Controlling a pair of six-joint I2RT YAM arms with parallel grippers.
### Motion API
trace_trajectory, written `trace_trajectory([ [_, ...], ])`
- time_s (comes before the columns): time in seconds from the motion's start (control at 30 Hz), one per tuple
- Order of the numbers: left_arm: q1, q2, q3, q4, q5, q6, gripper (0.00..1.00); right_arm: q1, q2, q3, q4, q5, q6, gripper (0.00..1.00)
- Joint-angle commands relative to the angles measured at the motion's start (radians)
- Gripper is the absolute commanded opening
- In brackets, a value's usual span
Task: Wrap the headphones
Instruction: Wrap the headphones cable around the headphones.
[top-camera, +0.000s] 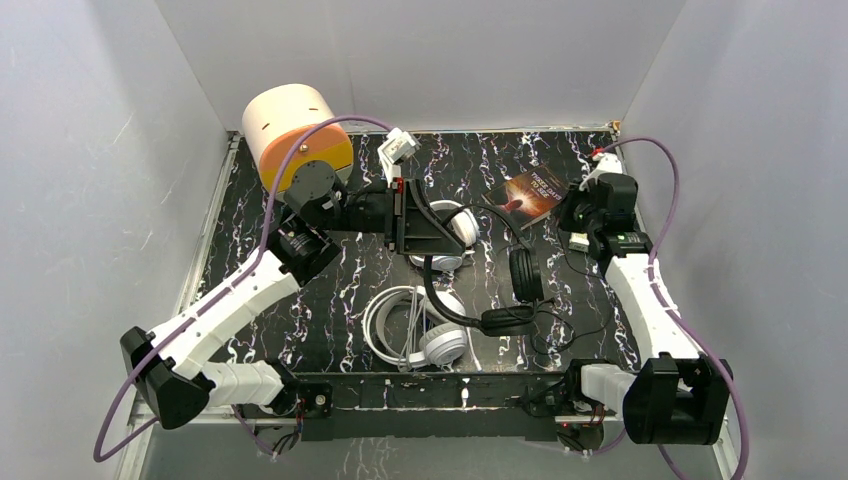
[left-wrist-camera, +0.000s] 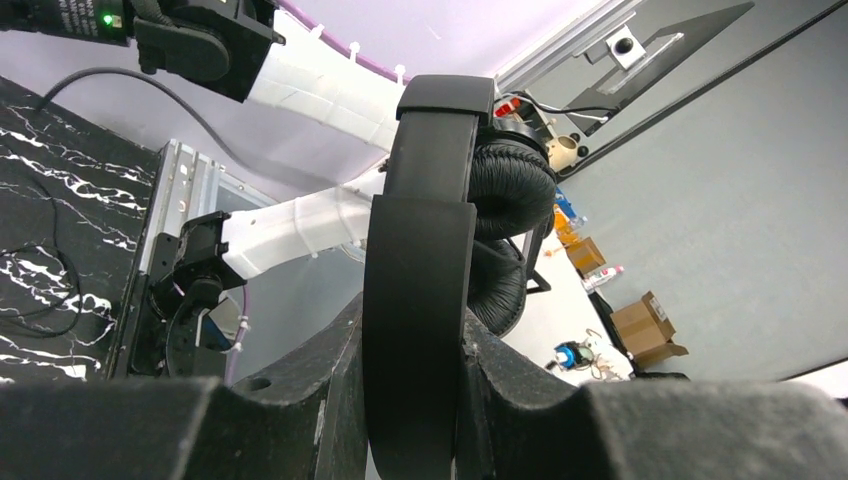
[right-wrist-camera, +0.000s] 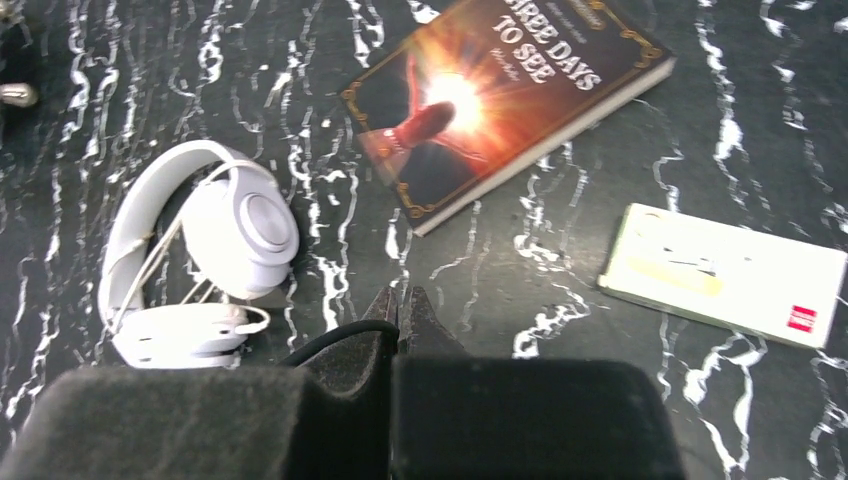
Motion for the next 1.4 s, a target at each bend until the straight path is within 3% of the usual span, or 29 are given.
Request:
trace_trajectory([
  [0.0, 0.000, -0.060, 0.068, -0.038, -0.033, 0.046, 0.00, -0.045, 0.002, 0.005, 0.000, -0.095, -0.057, 0.00],
  [0.1, 0.000, -0.047, 0.064, -0.010, -0.027, 0.036, 0.00, -0.029, -0.001, 0.011, 0.055, -0.295, -0.086, 0.00],
  [0.27, 0.000, -0.012, 0.033, 0.139, -0.032, -0.043, 0.00, -0.003, 0.066, 0.072, 0.071, -0.367, -0.052, 0.00],
  [0.4, 0.000, -0.020, 0.014, 0.195, -0.139, -0.026, 0.00, 0.127, 0.101, 0.092, 0.088, -0.393, -0.050, 0.00],
  [0.57, 0.000, -0.038, 0.126, -0.038, -0.450, 0.219, 0.00, 0.175, 0.008, -0.050, 0.210, -0.487, 0.048, 0.00],
  [0.77, 0.002, -0.017, 0.263, -0.171, -0.837, 0.428, 0.00, 0.176, -0.135, -0.149, 0.058, -0.492, 0.024, 0.00],
  [1.0, 0.003, 0.026, 0.404, -0.334, -1.060, 0.607, 0.00, 0.176, -0.297, -0.163, -0.179, -0.247, 0.013, 0.00],
  [1.2, 0.005, 0.003, 0.469, -0.498, -1.292, 0.753, 0.00, 0.176, -0.413, -0.101, -0.312, -0.123, 0.078, 0.00],
  [1.27, 0.005, -0.026, 0.454, -0.501, -1.371, 0.801, 0.00, 0.176, -0.450, -0.079, -0.308, -0.178, 0.058, 0.00],
  [1.37, 0.004, -0.040, 0.453, -0.522, -1.476, 0.864, 0.00, 0.176, -0.478, -0.050, -0.263, -0.444, -0.028, 0.00],
])
